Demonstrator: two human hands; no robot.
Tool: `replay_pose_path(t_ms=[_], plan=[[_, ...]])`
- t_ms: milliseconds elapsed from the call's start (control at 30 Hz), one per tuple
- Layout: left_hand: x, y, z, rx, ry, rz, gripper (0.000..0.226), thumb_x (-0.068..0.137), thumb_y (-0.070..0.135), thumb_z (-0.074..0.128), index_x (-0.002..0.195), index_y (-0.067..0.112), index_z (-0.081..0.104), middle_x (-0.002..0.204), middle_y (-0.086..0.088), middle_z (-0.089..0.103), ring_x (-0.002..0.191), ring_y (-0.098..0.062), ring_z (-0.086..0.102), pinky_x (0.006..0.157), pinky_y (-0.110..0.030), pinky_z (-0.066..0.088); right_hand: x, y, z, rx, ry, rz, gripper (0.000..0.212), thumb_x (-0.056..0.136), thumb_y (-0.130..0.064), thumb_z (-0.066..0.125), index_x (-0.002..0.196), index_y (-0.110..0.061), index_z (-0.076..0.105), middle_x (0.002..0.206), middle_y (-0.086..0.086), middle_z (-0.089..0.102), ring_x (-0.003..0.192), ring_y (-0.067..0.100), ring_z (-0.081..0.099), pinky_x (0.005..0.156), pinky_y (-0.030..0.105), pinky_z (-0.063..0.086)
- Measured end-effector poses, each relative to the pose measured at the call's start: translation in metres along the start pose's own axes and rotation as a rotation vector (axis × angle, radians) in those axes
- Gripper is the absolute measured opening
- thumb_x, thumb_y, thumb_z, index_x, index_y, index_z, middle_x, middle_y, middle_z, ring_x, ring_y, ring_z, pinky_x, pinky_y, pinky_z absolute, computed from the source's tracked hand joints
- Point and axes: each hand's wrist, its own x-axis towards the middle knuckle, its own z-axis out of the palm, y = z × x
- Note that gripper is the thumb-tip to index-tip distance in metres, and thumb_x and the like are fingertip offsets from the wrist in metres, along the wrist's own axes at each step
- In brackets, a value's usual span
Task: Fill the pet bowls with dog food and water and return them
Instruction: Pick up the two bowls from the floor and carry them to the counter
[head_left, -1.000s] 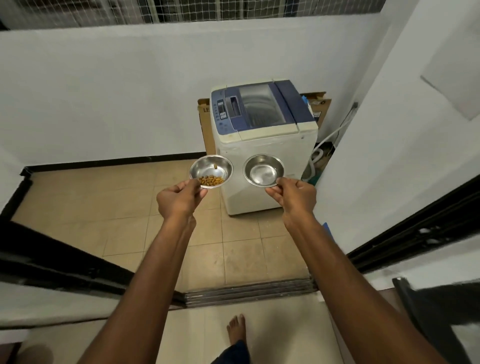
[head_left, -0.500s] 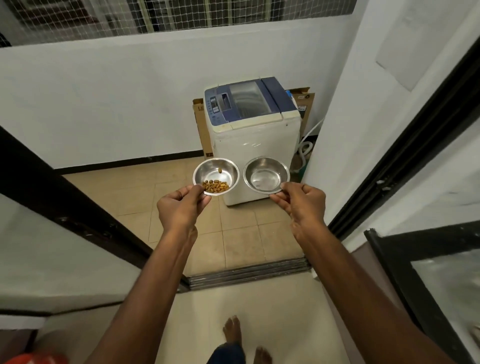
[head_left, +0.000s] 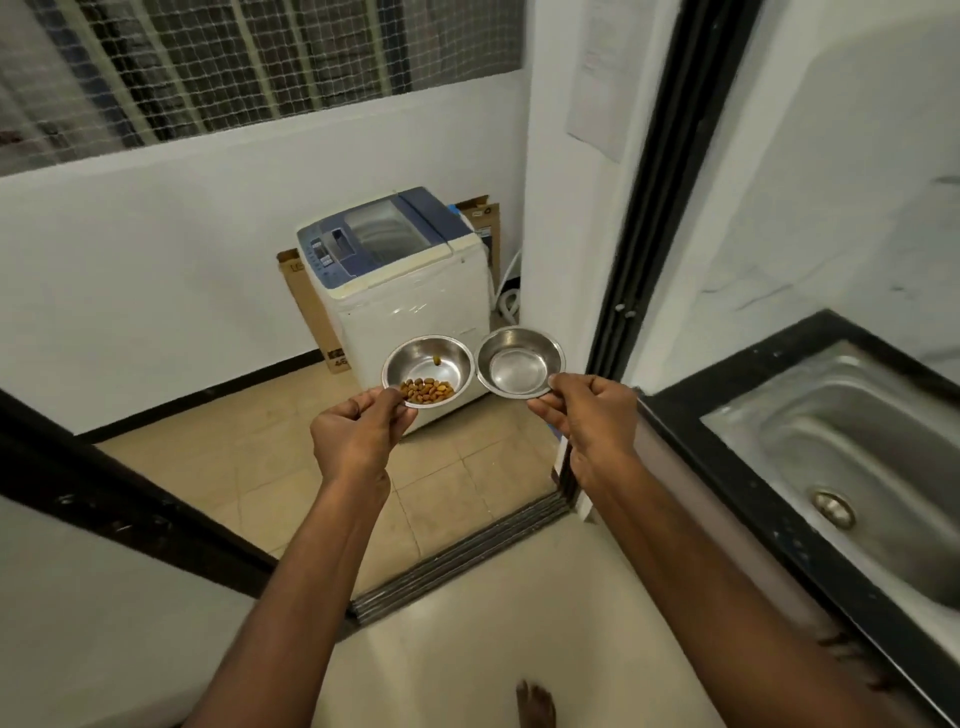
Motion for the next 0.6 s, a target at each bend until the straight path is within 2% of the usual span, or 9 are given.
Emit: replay_pose_path(t_ms=[67,167,267,367,467,600], plan=[[-0.011,-0.005,0.005,0.024,-0.056,-0.003,0.005,0.092,-0.002,0.081,0.096,-0.002,0.077,0.072,-0.005,0.077,0.066,-0.012,0.075,0.071,-0.022,0.066,-0.012,-0.001,-0.02,0.016,0.051,-0.014,0.01,0.096,0.0,0.073,0.102,0.007,0.072,0.078,0.019,0.074,0.065,0.024,0.08,0.076,0.034,0.069],[-0.034,-0.018,0.013,0.06,-0.127,-0.017,0.007,0.092,0.0,0.082,0.097,-0.002,0.078,0.083,-0.011,0.079,0.071,-0.014,0.076,0.068,-0.02,0.064,-0.033,-0.001,-0.054,0.042,0.119,-0.034,0.006,0.096,0.001,0.072,0.099,0.006,0.072,0.076,0.018,0.073,0.061,0.022,0.078,0.072,0.031,0.069],[-0.06,-0.035,0.026,0.09,-0.206,-0.041,0.006,0.092,0.0,0.082,0.097,-0.002,0.078,0.086,-0.013,0.079,0.068,-0.013,0.077,0.066,-0.018,0.062,-0.054,0.0,-0.093,0.067,0.2,-0.048,0.006,0.097,0.001,0.072,0.091,0.003,0.072,0.07,0.013,0.073,0.06,0.02,0.077,0.076,0.035,0.069],[-0.092,-0.054,0.044,0.133,-0.287,-0.058,0.005,0.093,0.0,0.081,0.097,-0.002,0.078,0.084,-0.012,0.078,0.062,-0.008,0.076,0.062,-0.016,0.06,-0.076,0.005,-0.14,0.101,0.296,-0.069,0.007,0.097,0.001,0.071,0.096,0.008,0.072,0.064,0.008,0.074,0.062,0.02,0.078,0.082,0.039,0.069],[-0.132,-0.074,0.064,0.156,-0.392,-0.087,0.006,0.094,0.0,0.079,0.098,-0.004,0.076,0.088,-0.015,0.076,0.063,-0.008,0.076,0.065,-0.017,0.062,-0.1,0.008,-0.192,0.137,0.405,-0.072,0.009,0.097,0.001,0.072,0.1,0.01,0.073,0.062,0.005,0.074,0.063,0.017,0.078,0.084,0.04,0.068],[-0.19,-0.102,0.093,0.198,-0.518,-0.133,0.009,0.094,0.0,0.079,0.099,-0.004,0.074,0.091,-0.016,0.076,0.063,-0.008,0.077,0.067,-0.018,0.063,-0.132,0.01,-0.267,0.2,0.545,-0.093,0.006,0.096,0.002,0.072,0.091,0.006,0.073,0.063,0.006,0.074,0.064,0.019,0.079,0.088,0.044,0.068]])
